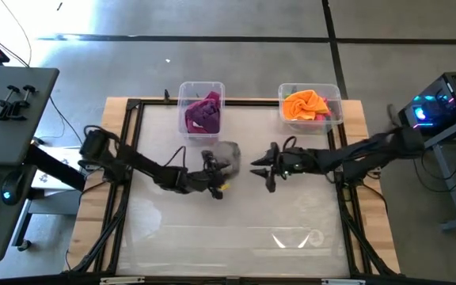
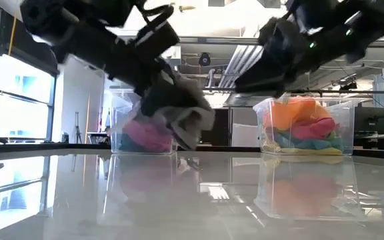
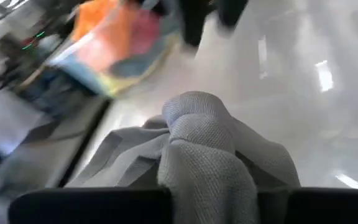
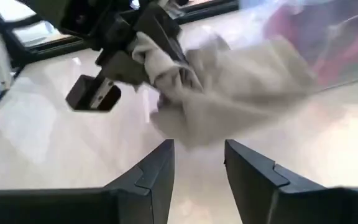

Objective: Sort towels by color in basket
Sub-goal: Put the gray towel into the left transparent bin

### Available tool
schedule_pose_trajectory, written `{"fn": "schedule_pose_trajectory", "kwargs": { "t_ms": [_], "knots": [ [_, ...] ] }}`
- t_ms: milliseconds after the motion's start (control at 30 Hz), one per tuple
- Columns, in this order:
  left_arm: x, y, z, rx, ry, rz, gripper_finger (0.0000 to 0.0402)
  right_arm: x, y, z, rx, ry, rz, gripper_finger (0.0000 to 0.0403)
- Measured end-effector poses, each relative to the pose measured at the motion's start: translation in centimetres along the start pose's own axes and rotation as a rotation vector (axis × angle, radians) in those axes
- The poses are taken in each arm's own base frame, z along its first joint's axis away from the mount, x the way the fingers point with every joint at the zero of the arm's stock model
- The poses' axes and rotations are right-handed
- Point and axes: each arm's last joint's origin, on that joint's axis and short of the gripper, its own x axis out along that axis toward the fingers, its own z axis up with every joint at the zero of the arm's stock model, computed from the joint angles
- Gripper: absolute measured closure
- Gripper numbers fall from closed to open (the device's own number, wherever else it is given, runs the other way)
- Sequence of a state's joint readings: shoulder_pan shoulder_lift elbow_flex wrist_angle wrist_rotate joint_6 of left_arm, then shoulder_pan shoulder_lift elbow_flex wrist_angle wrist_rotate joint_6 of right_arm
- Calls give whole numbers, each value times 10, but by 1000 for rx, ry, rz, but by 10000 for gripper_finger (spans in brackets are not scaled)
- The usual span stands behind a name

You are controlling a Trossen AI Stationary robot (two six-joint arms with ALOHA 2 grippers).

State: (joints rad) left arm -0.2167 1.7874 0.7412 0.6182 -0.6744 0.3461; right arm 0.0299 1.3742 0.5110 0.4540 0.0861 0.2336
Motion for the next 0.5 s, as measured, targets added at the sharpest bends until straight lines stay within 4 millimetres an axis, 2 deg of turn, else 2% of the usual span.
{"fn": "schedule_pose_trajectory", "kwargs": {
  "t_ms": [100,233,367,500],
  "knots": [
    [-18,10,11,-2,41,106,365,-18,5,6,-21,8,-70,265],
    [-49,40,38,-80,-5,250,361,-29,11,8,-65,-14,-154,265],
    [-73,88,57,-261,-54,413,361,-25,15,2,-68,-2,-198,265],
    [-84,141,62,-312,-38,496,362,-16,17,-8,-39,44,-203,265]
  ]
}}
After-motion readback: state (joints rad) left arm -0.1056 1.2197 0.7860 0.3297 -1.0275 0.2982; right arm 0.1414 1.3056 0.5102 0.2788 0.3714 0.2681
